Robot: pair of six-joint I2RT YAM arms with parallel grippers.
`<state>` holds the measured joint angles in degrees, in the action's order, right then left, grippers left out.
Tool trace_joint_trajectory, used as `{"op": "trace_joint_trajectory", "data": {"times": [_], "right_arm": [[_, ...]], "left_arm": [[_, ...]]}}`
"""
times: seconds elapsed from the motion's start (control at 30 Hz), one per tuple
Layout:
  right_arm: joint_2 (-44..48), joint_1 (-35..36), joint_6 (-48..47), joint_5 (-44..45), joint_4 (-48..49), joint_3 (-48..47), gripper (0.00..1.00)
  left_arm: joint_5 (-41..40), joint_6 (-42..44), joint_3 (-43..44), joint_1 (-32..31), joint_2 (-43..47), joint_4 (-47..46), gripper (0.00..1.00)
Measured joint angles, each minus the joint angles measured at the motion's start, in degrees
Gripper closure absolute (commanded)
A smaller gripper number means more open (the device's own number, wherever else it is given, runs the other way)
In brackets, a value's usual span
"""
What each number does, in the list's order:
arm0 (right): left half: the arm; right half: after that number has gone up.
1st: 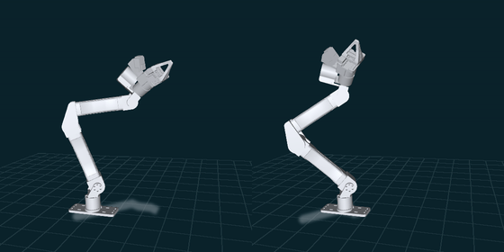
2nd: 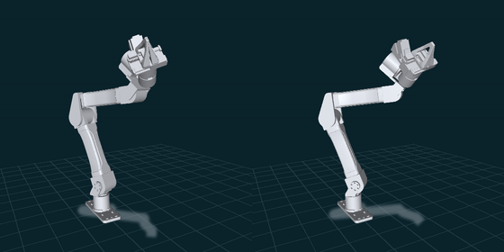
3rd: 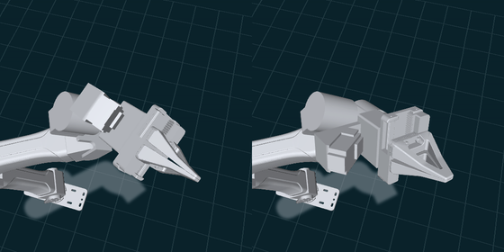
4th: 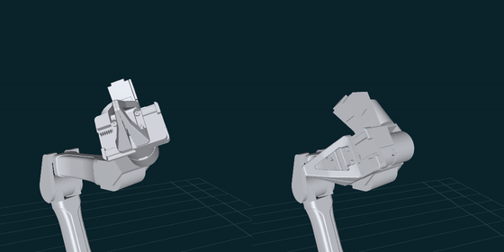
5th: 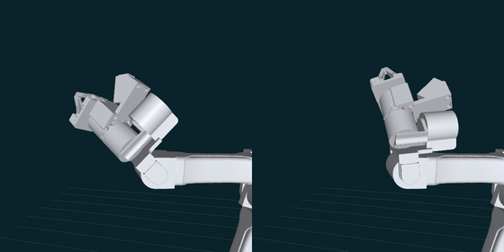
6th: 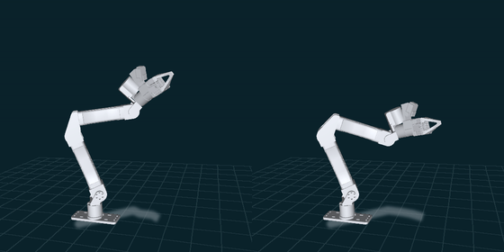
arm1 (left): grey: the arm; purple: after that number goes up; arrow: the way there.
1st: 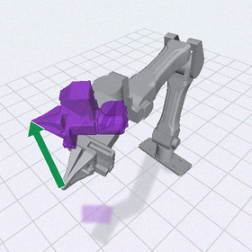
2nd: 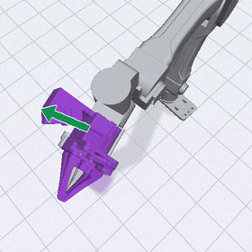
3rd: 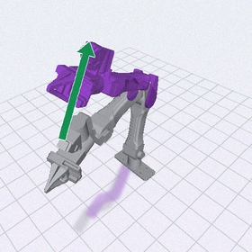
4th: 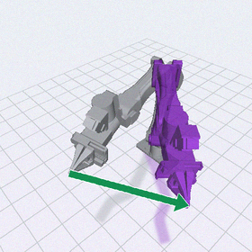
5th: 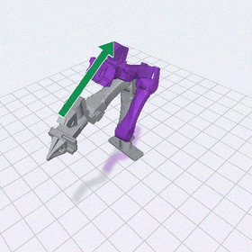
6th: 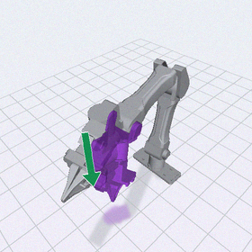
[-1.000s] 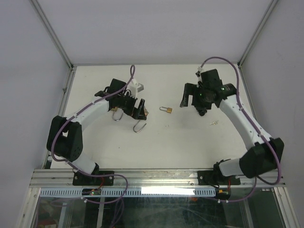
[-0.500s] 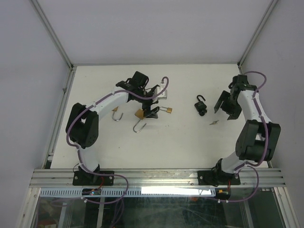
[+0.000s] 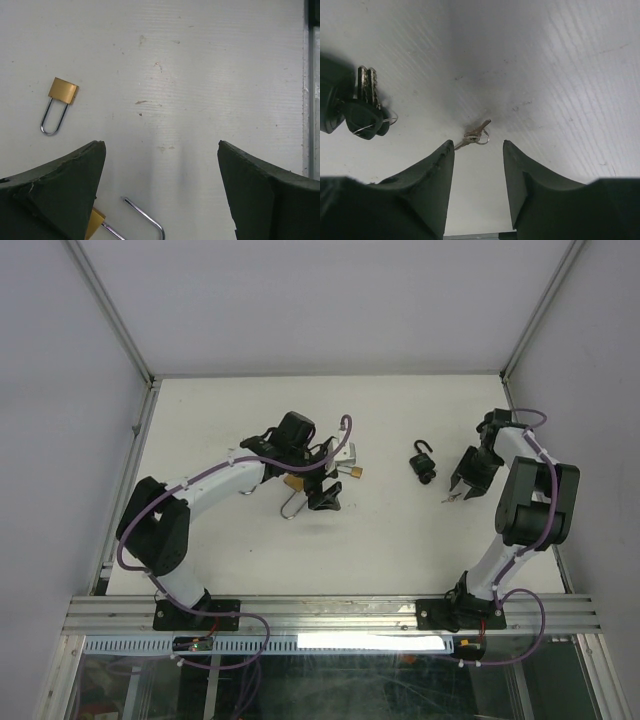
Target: Unlock with the key
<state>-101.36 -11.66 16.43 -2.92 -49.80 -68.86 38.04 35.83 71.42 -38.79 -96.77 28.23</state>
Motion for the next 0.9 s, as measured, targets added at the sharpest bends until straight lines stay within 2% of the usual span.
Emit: {"op": "trace_joint_trajectory", "data": {"times": [0.23,0.37,0.5,0.6,0.7,0.9], "right_arm": [[-1.36,0.0,1.44,-1.62,2.08,3.65,0.55],[-1.03,0.0,1.55,-1.64,2.16,4.13,0.7],[-1.03,-0.11,1.68,-1.84,2.14,4.39,0.8],[-0.92,-0.13,1.7,-1.84,2.19,4.61,0.92],[-0.92,-0.13,1.68,-2.19,2.25,4.66,1.0],[-0.83,-0.13,1.51,-2.86,2.36,4.7,1.0]], "left_arm": [[0.02,-4.72,-2.03,0.22,2.45,-3.32,0.04],[0.02,-5.49,-2.05,0.22,2.51,-4.63,0.04],[-0.02,-5.97,-2.05,0.22,2.51,-5.31,0.04],[-0.04,-6.1,-2.05,0.22,2.51,-5.55,0.04],[-0.04,-6.27,-2.05,0.22,2.51,-5.57,0.04],[-0.04,-6.4,-2.05,0.22,2.51,-5.6,0.04]]}}
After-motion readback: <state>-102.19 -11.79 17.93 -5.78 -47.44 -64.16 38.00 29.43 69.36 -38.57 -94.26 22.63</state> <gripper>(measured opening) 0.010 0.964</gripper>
